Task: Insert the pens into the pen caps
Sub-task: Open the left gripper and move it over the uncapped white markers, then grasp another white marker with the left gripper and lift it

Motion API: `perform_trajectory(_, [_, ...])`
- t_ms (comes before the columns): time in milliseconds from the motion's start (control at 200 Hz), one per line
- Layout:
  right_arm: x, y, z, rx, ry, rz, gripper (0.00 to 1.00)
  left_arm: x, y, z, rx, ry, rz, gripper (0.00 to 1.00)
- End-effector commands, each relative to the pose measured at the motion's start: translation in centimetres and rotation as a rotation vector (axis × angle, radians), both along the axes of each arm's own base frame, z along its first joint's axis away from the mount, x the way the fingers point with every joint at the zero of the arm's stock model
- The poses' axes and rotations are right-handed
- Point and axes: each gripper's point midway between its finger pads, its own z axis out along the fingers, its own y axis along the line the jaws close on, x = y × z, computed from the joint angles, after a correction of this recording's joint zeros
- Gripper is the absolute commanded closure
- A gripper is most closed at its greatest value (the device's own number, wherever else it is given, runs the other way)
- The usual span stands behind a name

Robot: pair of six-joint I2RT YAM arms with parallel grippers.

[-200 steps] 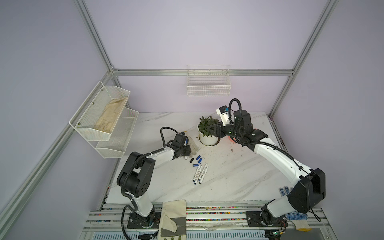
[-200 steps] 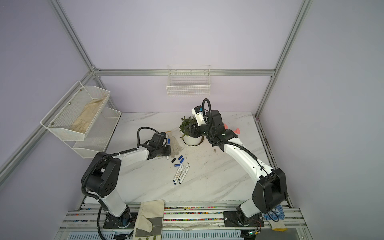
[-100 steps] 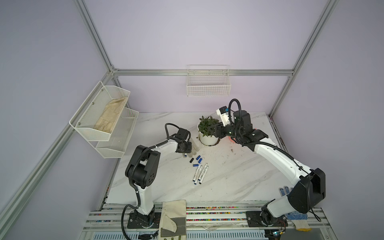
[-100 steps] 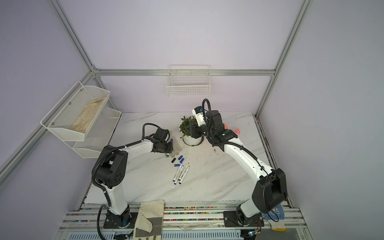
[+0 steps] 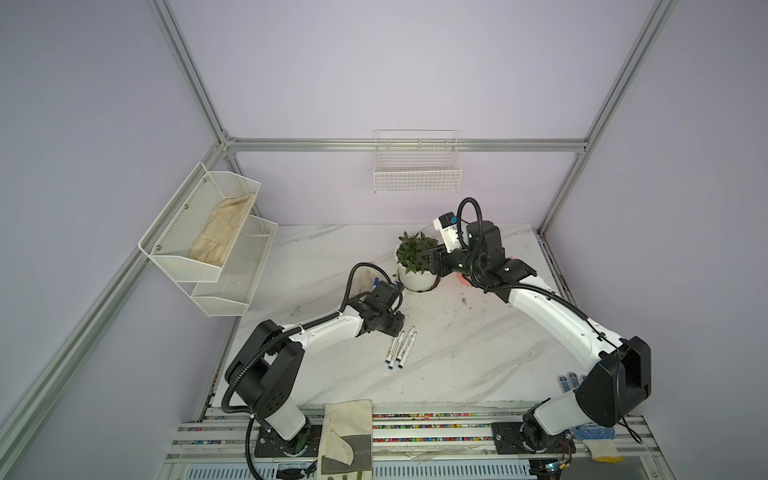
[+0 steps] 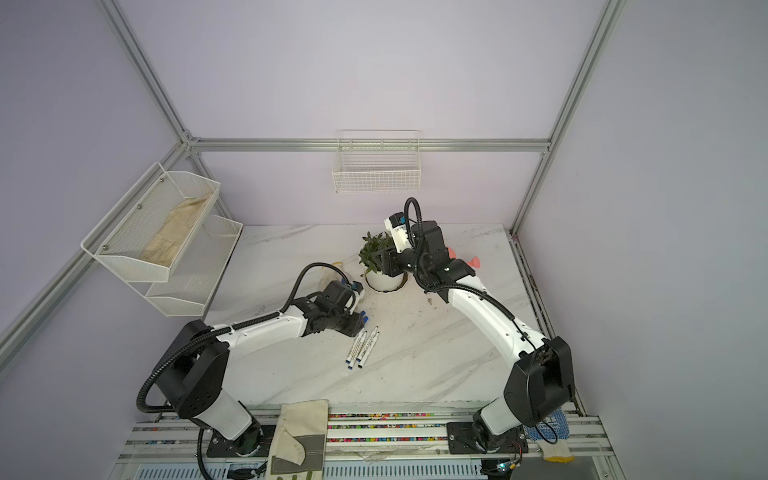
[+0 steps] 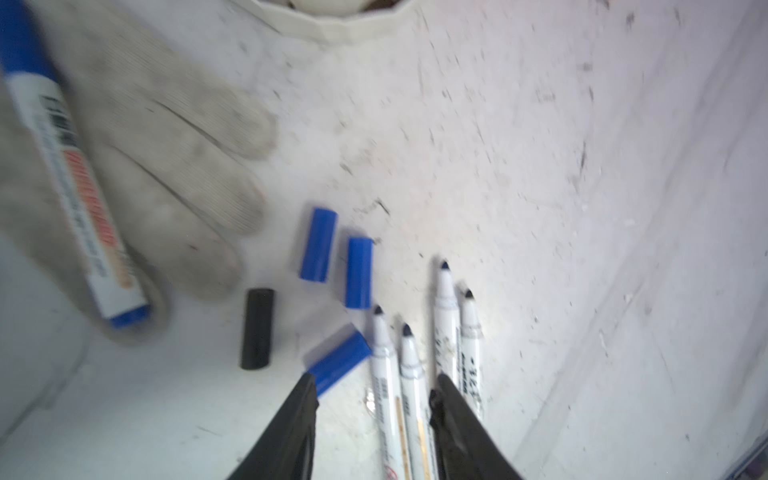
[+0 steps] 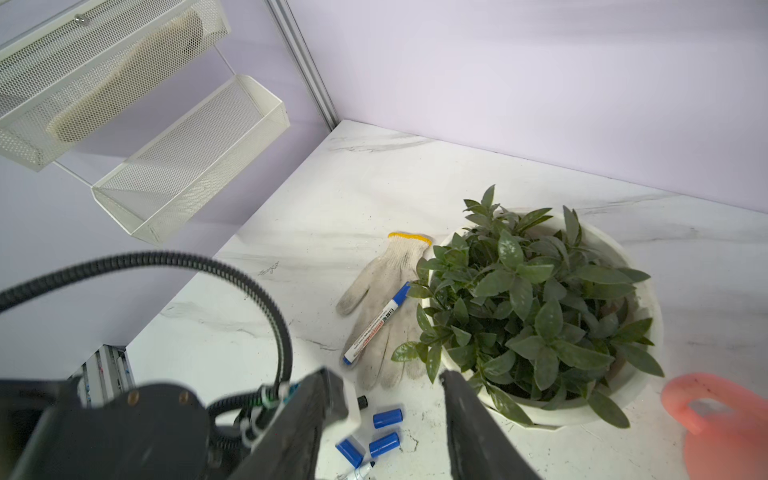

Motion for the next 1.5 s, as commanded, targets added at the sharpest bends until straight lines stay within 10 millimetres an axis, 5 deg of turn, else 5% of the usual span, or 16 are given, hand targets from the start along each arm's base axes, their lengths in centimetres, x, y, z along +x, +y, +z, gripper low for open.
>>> perform_trajectory(0, [0.2, -0.1, -0.9, -0.020, 0.010, 0.003, 0.51, -0.6, 1.5, -1.7, 0.076, -0.018, 0.057, 0.57])
perform_trajectory(540, [-0.1, 0.0, -0.9, -0.019, 0.011, 0.018, 0.53, -1.2, 0.6, -2.2, 0.081, -0.033, 0.030, 0.73])
perform_trajectory(1495, [0.0, -0.6, -0.6, -0.038, -0.009, -0.005, 0.53, -4.3, 1.7, -5.8, 0.216, 0.230, -0.071, 0.74])
